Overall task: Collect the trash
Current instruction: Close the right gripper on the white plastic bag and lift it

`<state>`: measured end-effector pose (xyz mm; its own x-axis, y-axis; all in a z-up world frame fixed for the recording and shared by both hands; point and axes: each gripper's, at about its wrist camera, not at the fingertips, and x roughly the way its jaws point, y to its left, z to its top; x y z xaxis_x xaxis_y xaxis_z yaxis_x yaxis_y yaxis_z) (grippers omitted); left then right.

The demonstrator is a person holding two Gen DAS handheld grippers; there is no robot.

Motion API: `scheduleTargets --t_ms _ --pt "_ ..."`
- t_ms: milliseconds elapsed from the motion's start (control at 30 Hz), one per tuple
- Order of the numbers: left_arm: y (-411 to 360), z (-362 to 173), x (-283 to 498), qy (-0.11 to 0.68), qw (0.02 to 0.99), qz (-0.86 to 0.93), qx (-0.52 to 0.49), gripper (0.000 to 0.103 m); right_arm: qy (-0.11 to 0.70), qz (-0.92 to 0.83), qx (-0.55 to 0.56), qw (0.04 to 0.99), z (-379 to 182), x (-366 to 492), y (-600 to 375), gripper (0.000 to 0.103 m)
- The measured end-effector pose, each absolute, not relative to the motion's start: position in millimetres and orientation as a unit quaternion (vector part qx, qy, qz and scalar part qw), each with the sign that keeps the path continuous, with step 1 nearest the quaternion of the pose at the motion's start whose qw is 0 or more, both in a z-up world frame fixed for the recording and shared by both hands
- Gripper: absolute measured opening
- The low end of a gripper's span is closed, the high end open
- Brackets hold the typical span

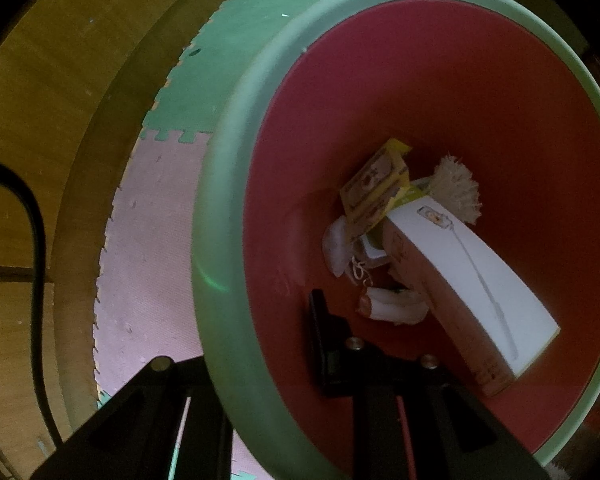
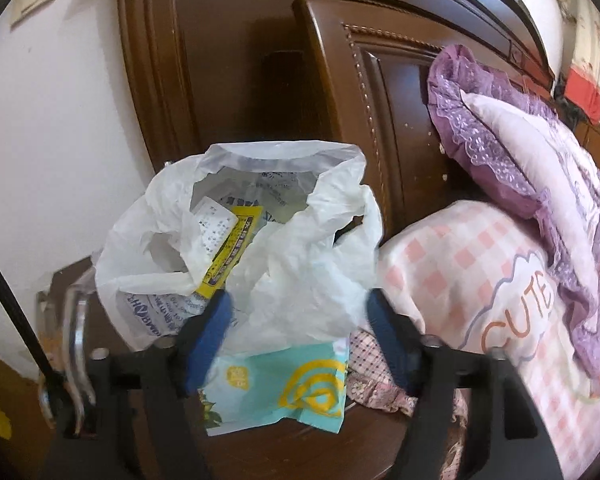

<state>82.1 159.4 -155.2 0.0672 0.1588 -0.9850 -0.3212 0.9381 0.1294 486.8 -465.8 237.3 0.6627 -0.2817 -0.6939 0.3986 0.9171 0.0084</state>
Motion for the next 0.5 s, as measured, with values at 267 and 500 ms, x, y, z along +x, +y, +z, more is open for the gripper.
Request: scheduleTargets --t_ms 267,500 --pt "159 -156 83 0.663 0.728 0.165 -0.057 0.017 0.388 -0.187 0.085 0.899 220 508 -466 0.076" --pt "160 -155 82 0.661 0.728 0.168 -0.065 0.017 0.375 -0.179 -0.015 0.909 223 502 -440 0.013"
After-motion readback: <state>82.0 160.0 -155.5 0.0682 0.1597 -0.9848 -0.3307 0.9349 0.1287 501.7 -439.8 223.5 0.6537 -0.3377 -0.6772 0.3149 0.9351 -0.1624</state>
